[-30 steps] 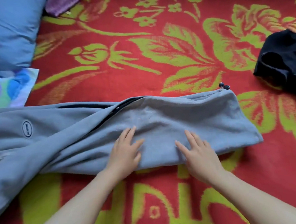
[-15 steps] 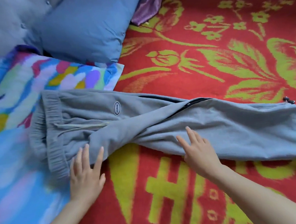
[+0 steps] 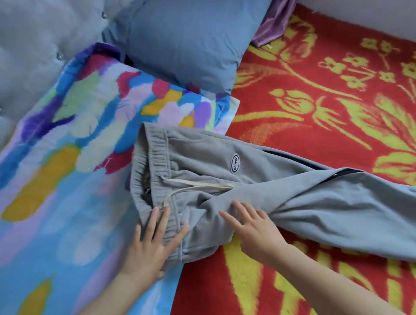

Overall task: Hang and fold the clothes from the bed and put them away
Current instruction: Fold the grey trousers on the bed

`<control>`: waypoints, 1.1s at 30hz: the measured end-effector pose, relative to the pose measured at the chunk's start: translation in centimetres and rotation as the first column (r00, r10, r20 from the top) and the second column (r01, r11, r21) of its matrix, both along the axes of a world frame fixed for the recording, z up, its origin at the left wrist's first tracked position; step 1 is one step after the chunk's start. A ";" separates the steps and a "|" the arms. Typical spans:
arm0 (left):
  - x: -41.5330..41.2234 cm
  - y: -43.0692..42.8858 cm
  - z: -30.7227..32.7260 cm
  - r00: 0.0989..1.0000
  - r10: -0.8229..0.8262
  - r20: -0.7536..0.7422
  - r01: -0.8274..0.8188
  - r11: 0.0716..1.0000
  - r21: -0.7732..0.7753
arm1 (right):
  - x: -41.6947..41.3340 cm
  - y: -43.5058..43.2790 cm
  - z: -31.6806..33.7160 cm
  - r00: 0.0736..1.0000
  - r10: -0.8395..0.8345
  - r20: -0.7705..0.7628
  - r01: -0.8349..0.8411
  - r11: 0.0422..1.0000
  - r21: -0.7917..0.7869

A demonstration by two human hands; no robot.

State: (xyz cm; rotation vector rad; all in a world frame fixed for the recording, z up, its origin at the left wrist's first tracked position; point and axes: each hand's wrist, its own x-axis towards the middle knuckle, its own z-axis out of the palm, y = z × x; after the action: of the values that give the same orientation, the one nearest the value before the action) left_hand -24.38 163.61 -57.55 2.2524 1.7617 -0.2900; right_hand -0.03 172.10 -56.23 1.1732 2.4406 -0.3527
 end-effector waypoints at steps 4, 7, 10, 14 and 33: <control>-1.8 -0.1 -0.7 0.981 -0.196 -0.009 0.196 0.979 0.063 | -1.2 -0.1 -0.3 0.997 0.042 0.067 -0.047 0.996 0.075; -3.0 0.5 -0.7 0.925 -0.377 -0.053 0.380 0.911 0.161 | -1.9 0.1 -0.6 0.996 0.043 0.082 -0.057 0.982 0.178; -4.6 1.5 -0.6 0.872 -0.489 -0.027 0.471 0.821 0.321 | -2.6 0.3 -1.3 0.997 0.014 0.082 -0.032 0.975 0.220; -5.4 3.4 -0.3 0.847 -0.529 -0.051 0.485 0.731 0.479 | -2.9 0.3 -1.4 0.998 -0.044 0.044 0.033 0.977 0.212; -5.3 25.9 5.4 0.417 0.725 0.548 -0.845 0.532 -0.060 | 3.9 3.5 2.7 0.646 -0.656 -0.391 0.750 0.639 0.168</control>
State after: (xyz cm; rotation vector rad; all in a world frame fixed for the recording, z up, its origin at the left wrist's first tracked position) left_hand -29.66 189.56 -52.15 1.1098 2.3319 0.6969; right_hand 3.82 175.61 -53.56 2.4052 2.1842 -0.3802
